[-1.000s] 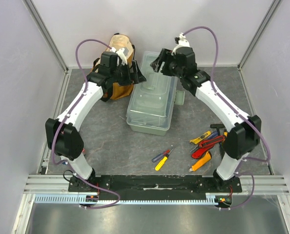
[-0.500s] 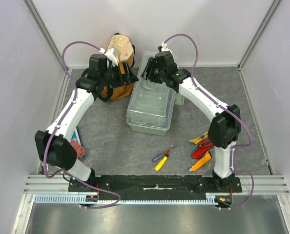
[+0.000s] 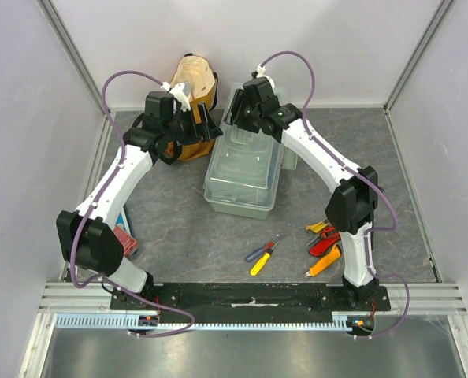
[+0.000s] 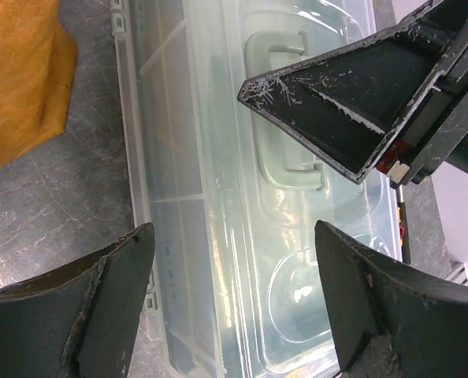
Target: Pack the tool kit
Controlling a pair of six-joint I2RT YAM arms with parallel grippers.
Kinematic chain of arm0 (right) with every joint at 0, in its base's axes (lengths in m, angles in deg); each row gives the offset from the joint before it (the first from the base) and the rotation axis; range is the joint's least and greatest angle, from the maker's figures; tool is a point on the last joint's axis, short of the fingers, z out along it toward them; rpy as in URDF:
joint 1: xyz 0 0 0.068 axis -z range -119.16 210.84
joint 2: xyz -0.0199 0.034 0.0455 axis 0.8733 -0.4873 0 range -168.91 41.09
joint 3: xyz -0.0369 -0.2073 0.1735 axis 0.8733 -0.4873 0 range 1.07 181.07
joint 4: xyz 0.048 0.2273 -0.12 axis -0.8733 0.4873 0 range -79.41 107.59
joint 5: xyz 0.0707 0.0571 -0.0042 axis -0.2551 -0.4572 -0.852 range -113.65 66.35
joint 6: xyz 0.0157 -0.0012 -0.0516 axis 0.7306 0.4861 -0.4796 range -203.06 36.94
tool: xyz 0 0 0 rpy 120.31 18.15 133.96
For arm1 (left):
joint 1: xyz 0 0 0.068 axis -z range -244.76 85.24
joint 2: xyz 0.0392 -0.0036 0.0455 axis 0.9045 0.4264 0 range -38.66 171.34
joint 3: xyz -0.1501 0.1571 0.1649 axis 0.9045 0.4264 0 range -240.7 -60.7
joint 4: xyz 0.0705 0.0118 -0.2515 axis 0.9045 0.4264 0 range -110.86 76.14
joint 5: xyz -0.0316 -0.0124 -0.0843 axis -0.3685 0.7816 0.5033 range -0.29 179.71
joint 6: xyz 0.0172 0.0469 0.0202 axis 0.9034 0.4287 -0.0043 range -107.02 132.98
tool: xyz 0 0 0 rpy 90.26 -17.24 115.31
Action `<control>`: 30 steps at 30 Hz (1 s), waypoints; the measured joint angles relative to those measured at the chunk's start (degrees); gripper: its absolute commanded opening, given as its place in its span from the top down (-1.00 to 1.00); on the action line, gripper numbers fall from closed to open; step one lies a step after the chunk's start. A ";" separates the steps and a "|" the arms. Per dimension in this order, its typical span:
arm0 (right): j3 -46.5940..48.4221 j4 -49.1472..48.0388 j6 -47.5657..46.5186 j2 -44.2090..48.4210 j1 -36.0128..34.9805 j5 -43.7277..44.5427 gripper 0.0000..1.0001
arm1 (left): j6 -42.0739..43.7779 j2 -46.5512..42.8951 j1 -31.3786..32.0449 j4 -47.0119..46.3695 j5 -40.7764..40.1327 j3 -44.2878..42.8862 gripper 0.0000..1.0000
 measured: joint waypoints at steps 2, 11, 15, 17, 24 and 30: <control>0.07 0.09 0.59 -0.04 0.02 -0.37 -0.30 | 0.04 -0.17 0.00 -0.20 0.00 0.39 -0.73; -9.35 -13.03 6.67 2.69 1.55 -9.92 -0.30 | 0.07 -1.01 0.00 -3.06 3.26 1.73 -0.56; -15.41 -20.96 10.71 4.59 2.64 -15.02 -0.29 | 0.04 -1.01 0.00 -4.39 5.18 1.73 -0.47; -17.94 -24.35 12.50 5.35 3.23 -16.90 -0.29 | 0.02 -1.01 0.00 -4.74 5.97 1.73 -0.43; -25.46 -34.10 17.64 7.67 4.90 -21.44 -0.16 | -0.31 0.24 0.00 -5.99 7.67 1.73 -0.23; -30.82 -42.51 22.86 8.59 6.29 -24.90 -0.12 | -1.55 3.96 0.02 -7.34 9.29 1.73 -0.19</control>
